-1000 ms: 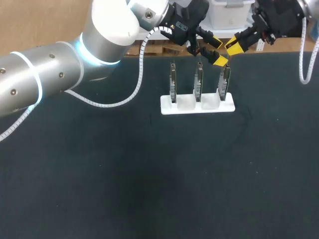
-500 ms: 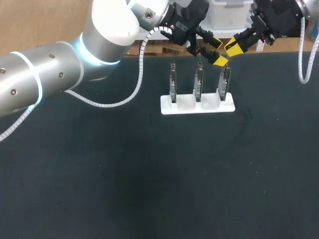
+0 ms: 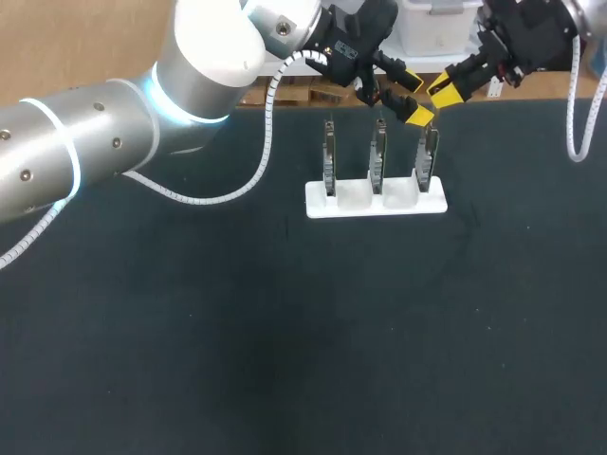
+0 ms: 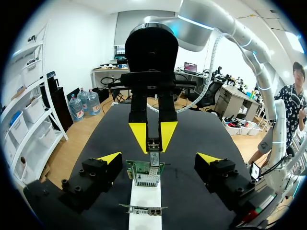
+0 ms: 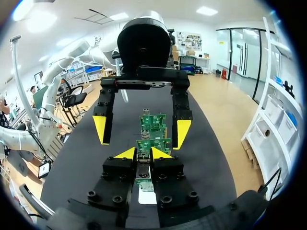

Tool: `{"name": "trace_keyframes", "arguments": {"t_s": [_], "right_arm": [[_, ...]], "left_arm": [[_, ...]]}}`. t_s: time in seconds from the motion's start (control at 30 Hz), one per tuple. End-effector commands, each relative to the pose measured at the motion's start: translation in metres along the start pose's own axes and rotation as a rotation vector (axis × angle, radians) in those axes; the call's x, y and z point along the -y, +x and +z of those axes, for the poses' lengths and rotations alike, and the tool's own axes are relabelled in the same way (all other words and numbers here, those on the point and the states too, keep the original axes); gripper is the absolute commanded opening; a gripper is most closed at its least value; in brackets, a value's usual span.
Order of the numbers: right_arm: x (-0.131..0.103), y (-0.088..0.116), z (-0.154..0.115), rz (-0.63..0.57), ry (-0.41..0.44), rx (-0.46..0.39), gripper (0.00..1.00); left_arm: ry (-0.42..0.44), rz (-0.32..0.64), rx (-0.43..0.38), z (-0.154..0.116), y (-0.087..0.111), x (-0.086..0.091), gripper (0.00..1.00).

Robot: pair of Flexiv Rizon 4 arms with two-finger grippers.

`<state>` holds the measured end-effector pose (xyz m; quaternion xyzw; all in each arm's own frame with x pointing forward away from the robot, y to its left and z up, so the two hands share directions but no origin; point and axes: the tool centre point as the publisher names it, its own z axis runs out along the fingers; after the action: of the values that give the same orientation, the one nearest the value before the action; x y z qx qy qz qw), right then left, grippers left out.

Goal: Pick up the optical module with the left hand, and insert it into the network port with the right hand.

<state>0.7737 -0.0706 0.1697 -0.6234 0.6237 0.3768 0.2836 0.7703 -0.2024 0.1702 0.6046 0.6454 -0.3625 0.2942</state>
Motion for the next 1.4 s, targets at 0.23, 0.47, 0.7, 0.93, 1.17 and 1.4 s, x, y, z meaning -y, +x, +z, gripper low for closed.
{"name": "trace_keyframes", "arguments": {"t_s": [0.23,0.47,0.7,0.93,1.17,1.4], "right_arm": [[-0.01,-0.002,-0.002,-0.013,0.025,0.014,0.0],[-0.013,-0.008,-0.007,-0.028,0.042,0.03,0.0],[-0.014,-0.011,-0.011,-0.048,0.058,0.031,0.0],[-0.016,-0.01,-0.011,-0.068,0.063,0.012,0.0],[-0.016,-0.01,-0.011,-0.069,0.065,0.012,0.0],[-0.014,-0.01,-0.008,-0.076,0.064,0.003,0.0]], "left_arm": [[-0.001,0.001,0.0,0.0,0.0,0.0,1.0],[-0.001,0.001,0.0,0.0,0.0,0.0,1.0],[-0.001,0.001,0.0,0.0,0.0,0.0,1.0],[-0.001,0.001,0.0,0.0,0.0,0.0,1.0],[-0.001,0.001,0.0,0.0,0.0,0.0,1.0],[-0.001,0.001,0.0,0.0,0.0,0.0,1.0]]}}
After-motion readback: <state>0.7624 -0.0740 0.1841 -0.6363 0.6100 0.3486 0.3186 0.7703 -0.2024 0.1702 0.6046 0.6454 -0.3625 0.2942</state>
